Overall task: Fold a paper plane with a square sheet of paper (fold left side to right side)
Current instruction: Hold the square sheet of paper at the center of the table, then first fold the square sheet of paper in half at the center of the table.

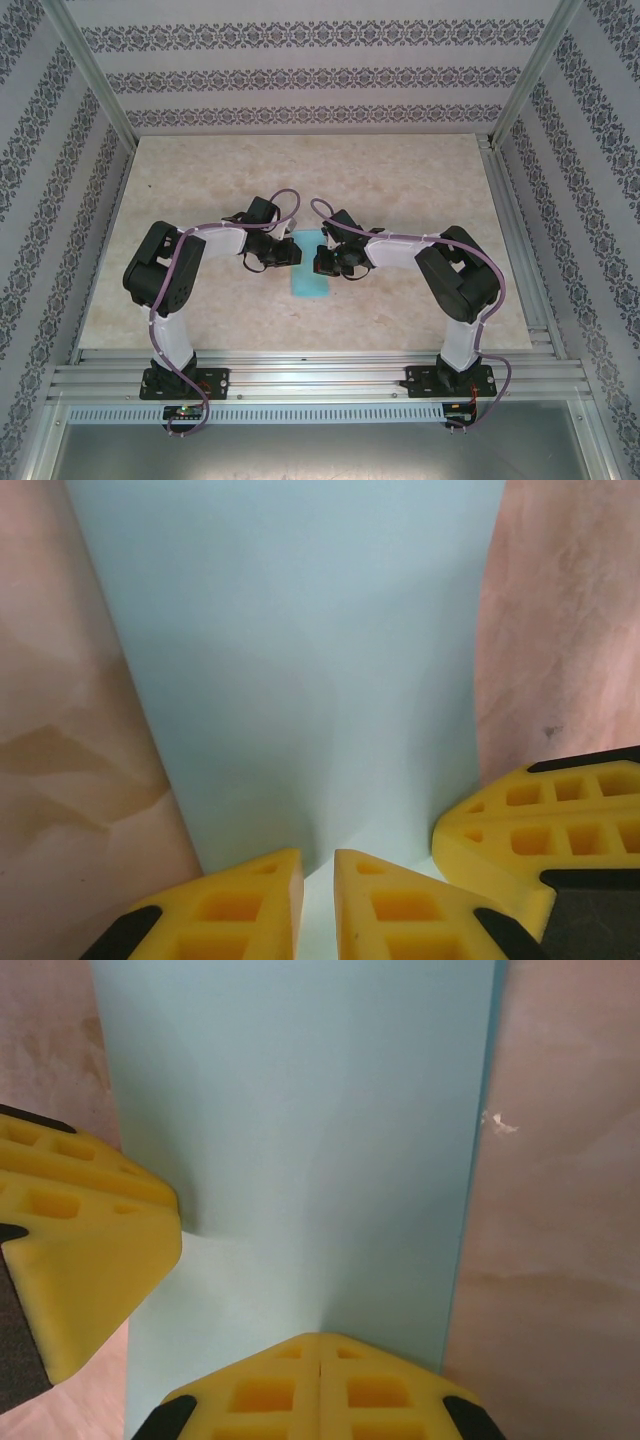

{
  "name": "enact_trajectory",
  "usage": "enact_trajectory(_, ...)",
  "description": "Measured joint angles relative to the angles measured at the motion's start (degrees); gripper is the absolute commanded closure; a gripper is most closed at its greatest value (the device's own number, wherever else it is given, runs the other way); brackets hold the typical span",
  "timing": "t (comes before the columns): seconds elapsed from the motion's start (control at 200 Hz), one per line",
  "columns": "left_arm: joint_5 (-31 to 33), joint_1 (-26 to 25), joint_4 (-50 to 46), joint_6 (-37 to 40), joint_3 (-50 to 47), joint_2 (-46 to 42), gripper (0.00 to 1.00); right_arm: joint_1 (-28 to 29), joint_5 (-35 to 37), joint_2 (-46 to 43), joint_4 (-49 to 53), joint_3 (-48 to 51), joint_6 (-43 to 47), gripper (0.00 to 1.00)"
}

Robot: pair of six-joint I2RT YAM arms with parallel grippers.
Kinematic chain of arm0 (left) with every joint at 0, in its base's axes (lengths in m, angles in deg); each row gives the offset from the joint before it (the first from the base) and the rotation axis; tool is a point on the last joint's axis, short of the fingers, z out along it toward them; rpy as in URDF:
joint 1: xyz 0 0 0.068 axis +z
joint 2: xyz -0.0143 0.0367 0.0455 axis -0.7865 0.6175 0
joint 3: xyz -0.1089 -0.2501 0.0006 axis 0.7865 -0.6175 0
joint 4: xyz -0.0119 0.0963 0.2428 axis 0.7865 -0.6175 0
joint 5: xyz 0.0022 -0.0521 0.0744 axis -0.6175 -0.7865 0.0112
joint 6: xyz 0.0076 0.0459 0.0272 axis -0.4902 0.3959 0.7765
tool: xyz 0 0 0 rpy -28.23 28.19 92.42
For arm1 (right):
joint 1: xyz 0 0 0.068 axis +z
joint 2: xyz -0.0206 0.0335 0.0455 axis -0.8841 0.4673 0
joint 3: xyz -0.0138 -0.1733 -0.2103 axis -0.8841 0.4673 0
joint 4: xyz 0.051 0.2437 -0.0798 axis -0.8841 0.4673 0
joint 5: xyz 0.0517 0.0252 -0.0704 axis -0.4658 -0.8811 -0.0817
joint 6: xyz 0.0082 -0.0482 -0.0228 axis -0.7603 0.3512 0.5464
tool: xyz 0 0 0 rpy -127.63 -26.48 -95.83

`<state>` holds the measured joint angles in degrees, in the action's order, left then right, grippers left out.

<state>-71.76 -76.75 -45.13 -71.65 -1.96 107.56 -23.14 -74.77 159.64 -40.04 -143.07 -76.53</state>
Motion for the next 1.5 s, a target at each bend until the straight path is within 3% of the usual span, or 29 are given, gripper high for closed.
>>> enact_trajectory(0.44, 0.3, -0.4, 3.0, 0.0, -2.0, -0.6, 0.83, 2.0, -2.3, -6.2, 2.9, 1.6, 0.6, 0.97)
enact_trajectory(0.679, 0.5, -0.4, 3.0, 0.0, -2.1, -0.7, 0.83, 4.7, -3.7, -5.5, 1.1, 5.2, -2.1, 0.98)
enact_trajectory(1.499, 2.2, -0.8, -0.5, 1.7, 0.2, -0.6, 0.8, 4.6, -3.5, -4.8, 2.2, 5.9, -1.6, 0.98)
